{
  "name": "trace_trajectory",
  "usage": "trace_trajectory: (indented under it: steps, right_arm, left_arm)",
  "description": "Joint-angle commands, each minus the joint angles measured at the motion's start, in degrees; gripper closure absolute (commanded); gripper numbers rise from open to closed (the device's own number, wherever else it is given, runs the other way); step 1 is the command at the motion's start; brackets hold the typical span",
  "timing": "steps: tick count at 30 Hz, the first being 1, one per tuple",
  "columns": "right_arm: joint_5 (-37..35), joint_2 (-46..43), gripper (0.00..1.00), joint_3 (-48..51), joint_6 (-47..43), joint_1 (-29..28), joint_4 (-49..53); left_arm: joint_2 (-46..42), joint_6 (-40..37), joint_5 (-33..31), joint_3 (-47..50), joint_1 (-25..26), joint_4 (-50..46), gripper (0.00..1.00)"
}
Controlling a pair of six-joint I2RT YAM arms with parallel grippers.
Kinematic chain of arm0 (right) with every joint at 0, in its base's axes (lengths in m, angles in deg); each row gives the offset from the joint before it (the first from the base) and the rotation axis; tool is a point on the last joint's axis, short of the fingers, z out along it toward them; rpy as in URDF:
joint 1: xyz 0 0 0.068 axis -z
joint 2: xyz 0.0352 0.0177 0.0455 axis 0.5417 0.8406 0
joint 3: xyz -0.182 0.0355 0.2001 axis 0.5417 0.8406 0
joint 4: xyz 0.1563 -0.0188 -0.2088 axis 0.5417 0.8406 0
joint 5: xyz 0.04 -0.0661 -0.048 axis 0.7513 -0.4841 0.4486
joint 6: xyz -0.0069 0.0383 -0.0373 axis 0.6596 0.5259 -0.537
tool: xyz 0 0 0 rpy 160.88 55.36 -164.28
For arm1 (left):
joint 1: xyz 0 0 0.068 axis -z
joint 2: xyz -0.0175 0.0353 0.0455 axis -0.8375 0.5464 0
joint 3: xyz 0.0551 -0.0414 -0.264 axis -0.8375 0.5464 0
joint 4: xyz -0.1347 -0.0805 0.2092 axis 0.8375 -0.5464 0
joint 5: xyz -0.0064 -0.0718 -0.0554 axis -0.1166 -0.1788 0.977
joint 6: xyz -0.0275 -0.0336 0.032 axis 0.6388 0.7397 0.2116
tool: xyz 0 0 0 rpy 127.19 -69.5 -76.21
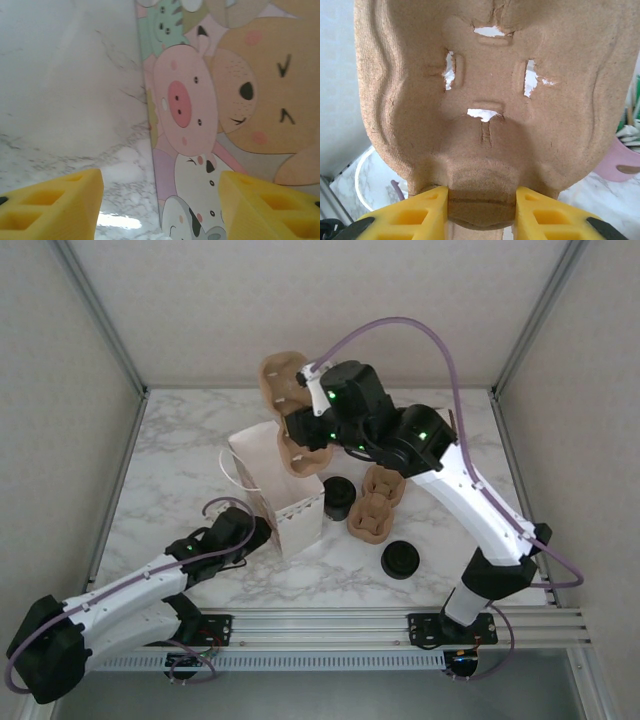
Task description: Pack the takeout coffee
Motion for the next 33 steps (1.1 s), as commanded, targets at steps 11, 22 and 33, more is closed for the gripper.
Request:
trace_trajectory:
  steps: [11,22,33]
  right_arm:
    - [7.2,9.1,0.67,-2.8,-7.3,-1.0,0.5]
    - [5.3,12.3,0.67,-1.3,-9.1,-1.9,3.1]
    - [-0.3,11.0,0.67,3.1,-6.4,-2.6,6.7]
  left_arm:
    - [-8.1,-2.3,-8.4,-2.6,2.6,-9.9,0.35]
    - [-15.9,-8.1,-18.2,-7.7,2.6,-21.5,0.3]
    - [-16.6,-12.1,-22.8,-15.6,2.2,-26.1,0.24]
